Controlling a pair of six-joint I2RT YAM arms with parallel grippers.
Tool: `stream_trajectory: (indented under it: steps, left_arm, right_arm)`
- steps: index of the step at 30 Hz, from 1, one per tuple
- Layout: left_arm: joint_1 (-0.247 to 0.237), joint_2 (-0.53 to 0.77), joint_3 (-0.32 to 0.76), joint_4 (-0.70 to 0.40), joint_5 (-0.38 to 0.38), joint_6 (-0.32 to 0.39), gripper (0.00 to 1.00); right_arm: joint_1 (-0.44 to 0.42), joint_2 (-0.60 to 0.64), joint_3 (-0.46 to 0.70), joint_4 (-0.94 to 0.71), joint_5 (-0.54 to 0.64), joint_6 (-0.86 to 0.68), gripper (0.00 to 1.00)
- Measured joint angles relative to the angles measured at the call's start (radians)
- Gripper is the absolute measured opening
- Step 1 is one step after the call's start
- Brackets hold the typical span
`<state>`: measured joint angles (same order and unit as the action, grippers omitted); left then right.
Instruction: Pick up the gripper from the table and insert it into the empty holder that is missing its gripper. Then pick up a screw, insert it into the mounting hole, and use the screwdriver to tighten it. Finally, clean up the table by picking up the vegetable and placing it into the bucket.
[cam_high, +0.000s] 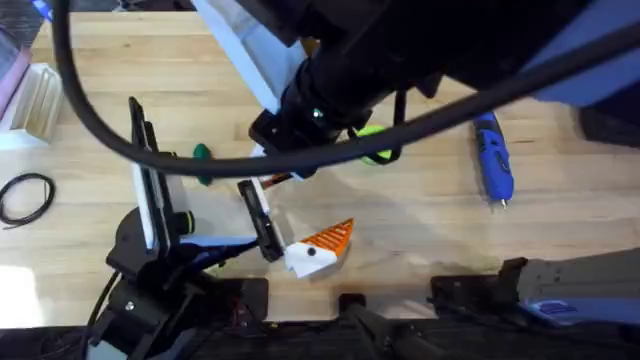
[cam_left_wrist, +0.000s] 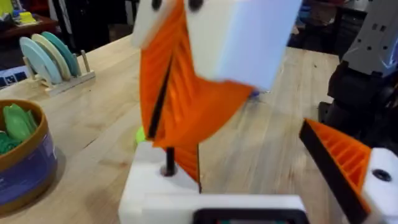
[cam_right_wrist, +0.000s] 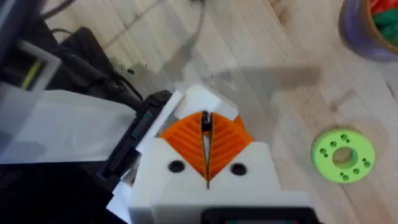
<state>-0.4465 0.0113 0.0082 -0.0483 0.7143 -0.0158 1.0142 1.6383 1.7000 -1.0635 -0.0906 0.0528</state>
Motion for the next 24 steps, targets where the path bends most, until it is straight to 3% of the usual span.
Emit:
stream_trajectory:
  steps: [24]
  left_arm:
    - [-0.001,0.001,-0.002,-0.005,0.0,-0.021,0.985]
  right_arm:
    - [0.0,0.033,0.008,-0.01,0.0,0.001,0.006]
